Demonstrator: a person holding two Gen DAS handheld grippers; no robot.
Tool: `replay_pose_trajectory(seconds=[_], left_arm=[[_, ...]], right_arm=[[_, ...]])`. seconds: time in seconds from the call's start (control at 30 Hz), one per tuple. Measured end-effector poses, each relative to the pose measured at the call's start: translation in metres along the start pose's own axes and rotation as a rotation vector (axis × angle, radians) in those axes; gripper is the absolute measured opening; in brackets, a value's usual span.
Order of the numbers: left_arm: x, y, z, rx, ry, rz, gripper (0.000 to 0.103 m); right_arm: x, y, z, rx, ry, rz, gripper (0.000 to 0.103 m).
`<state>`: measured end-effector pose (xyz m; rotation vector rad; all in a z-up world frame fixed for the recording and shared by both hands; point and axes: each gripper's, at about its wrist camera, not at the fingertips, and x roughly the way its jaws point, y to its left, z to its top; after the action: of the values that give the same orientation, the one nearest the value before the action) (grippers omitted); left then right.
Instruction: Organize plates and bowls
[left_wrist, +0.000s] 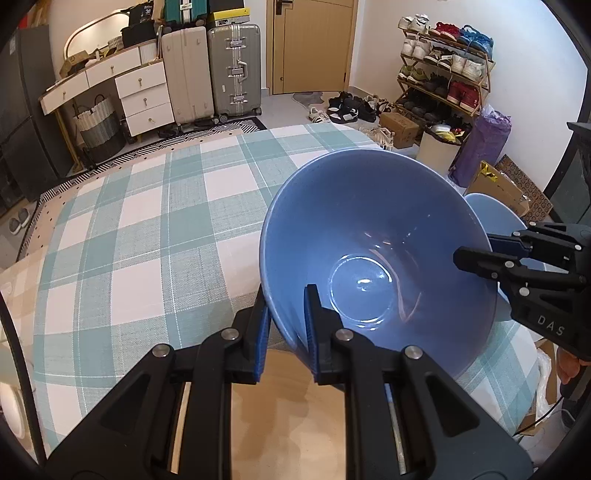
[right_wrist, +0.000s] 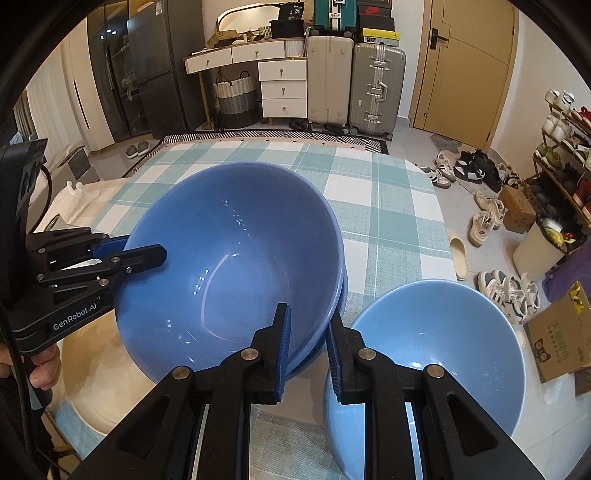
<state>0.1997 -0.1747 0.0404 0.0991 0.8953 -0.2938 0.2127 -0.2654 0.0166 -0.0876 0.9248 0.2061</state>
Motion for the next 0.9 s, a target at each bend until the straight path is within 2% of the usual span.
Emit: replay_pose_trajectory(seconds=[0.3, 0.9], left_arm=[[0.01, -0.003, 0.002, 0.02, 0.001, 0.033, 0.013], [0.02, -0.001, -0.004, 0.028, 0.017, 0.037, 0.016]], right_arm=[[0.007, 0.003, -0.003, -0.033, 0.0, -0.047, 0.019], [0.015, 0.008, -0.002, -0.088, -0.016, -0.123, 0.019]])
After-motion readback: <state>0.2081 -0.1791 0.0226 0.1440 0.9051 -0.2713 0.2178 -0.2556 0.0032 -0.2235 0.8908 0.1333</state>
